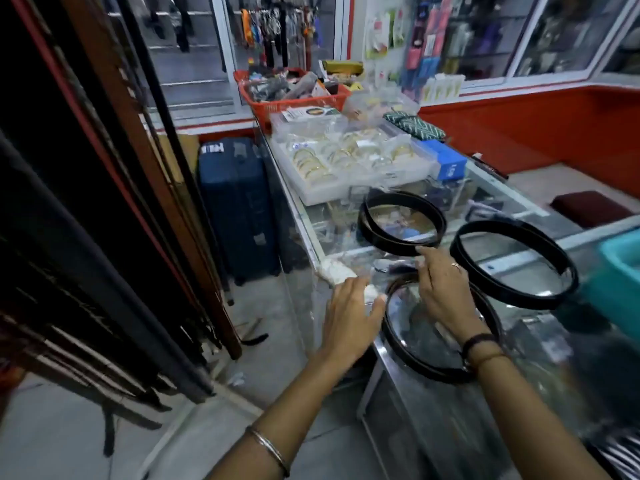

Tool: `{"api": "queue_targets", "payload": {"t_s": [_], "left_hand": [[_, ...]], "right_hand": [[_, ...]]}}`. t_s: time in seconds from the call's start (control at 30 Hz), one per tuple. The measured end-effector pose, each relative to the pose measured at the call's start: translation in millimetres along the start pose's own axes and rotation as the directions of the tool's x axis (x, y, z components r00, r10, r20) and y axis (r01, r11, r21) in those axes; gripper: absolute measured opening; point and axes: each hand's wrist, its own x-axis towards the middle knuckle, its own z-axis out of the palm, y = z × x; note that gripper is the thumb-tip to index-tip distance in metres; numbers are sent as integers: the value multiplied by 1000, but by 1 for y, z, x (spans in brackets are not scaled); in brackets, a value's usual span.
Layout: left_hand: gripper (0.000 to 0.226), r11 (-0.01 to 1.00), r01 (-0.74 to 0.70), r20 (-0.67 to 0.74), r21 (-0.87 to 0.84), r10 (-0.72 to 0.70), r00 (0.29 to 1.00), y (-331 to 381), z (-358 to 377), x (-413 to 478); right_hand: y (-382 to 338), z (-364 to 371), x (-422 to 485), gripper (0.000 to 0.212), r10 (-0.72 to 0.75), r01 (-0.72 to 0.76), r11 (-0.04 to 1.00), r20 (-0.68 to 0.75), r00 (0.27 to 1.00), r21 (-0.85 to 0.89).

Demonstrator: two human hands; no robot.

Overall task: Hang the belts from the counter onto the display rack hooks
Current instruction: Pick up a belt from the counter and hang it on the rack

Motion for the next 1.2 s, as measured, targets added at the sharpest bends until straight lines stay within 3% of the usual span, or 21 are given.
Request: {"api": "queue_targets", "payload": {"t_s": [0.17, 0.4, 0.53, 0.87, 1.0, 1.1, 1.2], "left_hand": [[34, 997, 19, 96, 71, -26, 995, 12, 22, 12], [26, 995, 35, 73, 98, -42, 996, 19, 23, 18], [33, 989, 75, 22, 127, -78, 997, 15, 7, 10], [39, 977, 53, -271, 206, 5, 962, -24, -111, -20], [42, 974, 64, -420, 218, 34, 907, -37, -177, -35], [35, 979, 52, -567, 197, 70, 820, -45, -228, -52], [28, 986, 13, -688, 166, 106, 718, -51, -275, -68]], "right_hand": [[26, -6, 19, 49, -65, 108, 986, 298, 952, -129], [24, -10, 39, 28, 2, 65, 979, 329, 944, -193], [11, -15, 37, 28, -86, 129, 981, 275, 957, -142], [-118, -18, 16, 27, -355, 308, 916, 160, 921, 258], [-186, -11, 5, 27, -348, 275, 843, 79, 934, 462], [-240, -6, -2, 27, -318, 190, 723, 77, 945, 665], [-294, -6, -14, 35, -367, 55, 521, 165, 915, 852]]}}
